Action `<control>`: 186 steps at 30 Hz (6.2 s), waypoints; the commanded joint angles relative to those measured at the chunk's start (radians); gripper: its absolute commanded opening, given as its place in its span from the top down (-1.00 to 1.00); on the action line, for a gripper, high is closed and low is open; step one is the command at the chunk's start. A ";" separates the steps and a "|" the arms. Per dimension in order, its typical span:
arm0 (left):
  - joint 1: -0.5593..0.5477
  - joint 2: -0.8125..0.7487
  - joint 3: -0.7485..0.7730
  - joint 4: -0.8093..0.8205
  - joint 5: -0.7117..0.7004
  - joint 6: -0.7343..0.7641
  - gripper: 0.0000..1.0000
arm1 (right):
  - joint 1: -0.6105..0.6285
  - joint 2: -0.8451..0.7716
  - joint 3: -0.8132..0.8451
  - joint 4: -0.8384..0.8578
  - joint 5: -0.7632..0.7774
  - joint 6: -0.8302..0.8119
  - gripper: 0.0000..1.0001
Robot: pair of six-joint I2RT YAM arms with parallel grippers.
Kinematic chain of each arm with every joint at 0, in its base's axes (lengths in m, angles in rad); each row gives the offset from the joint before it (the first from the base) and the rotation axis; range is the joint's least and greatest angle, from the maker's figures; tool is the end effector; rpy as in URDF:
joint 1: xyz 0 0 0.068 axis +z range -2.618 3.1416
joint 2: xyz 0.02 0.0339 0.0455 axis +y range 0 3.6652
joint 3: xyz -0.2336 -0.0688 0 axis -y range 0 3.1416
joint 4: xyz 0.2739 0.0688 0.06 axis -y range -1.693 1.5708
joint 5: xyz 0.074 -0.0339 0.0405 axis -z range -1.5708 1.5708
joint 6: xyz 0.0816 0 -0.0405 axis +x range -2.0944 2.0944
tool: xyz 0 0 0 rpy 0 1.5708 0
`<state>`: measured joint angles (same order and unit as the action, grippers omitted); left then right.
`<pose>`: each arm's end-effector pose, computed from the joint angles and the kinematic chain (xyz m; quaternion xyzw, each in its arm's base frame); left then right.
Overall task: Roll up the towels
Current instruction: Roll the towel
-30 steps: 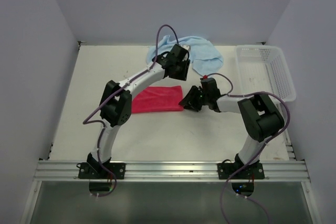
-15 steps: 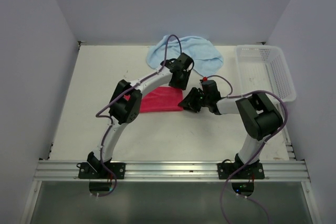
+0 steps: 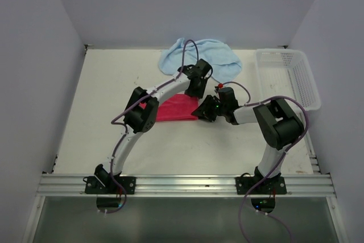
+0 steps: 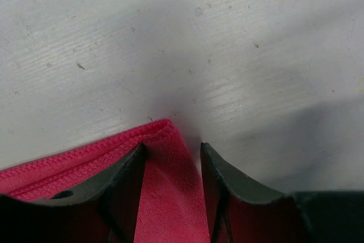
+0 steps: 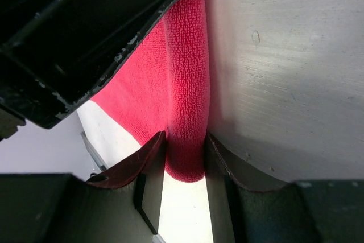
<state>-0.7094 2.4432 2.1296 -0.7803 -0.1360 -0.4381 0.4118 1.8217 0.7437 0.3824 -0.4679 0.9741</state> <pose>0.4238 -0.3492 0.0987 0.1152 0.9627 -0.0725 0.2338 0.3272 0.1831 0.0328 0.1501 0.8738 0.4249 0.1830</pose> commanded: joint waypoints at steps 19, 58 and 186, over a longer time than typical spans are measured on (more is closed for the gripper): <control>-0.006 0.070 0.069 -0.088 -0.019 -0.022 0.60 | 0.130 -0.091 0.043 -0.338 0.299 -0.319 0.60; 0.053 -0.346 -0.534 0.616 0.234 -0.234 1.00 | 0.459 -0.217 0.148 -0.801 1.032 -0.558 0.98; 0.134 -0.581 -0.956 0.739 0.168 -0.220 0.65 | 0.278 -0.197 -0.010 -0.355 0.593 -0.480 1.00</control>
<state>-0.5980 1.9175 1.1969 -0.0345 0.0452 -0.6456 0.6456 1.6356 0.7277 0.1471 -0.0193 0.5632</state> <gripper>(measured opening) 0.149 0.044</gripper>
